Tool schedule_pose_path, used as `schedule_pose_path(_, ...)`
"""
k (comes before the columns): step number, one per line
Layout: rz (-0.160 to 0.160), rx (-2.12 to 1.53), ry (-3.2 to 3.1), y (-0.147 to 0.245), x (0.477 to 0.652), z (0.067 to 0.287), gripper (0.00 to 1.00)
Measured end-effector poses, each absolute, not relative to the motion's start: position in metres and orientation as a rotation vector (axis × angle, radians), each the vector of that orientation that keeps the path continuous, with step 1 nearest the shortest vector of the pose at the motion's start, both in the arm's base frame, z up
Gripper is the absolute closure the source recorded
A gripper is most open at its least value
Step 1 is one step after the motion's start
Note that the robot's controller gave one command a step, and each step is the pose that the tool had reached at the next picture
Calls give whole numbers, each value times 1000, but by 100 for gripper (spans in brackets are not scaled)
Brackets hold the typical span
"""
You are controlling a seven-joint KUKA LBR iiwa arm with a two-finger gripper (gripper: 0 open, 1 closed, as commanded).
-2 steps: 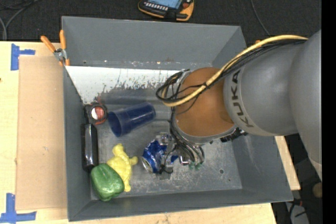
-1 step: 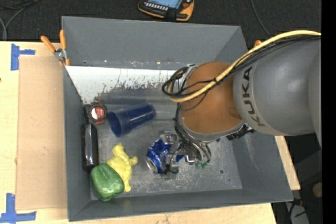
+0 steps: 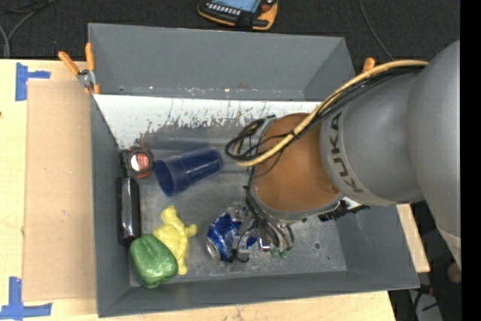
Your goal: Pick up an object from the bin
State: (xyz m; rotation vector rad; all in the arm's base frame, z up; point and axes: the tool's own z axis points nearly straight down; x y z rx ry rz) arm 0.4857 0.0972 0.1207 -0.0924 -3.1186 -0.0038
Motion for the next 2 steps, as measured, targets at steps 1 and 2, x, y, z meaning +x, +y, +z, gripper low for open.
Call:
schedule_pose_path(1,-5,-43,-3127,84,500,165,100)
schedule_pose_path(2,-6,-43,-3127,84,500,165,100)
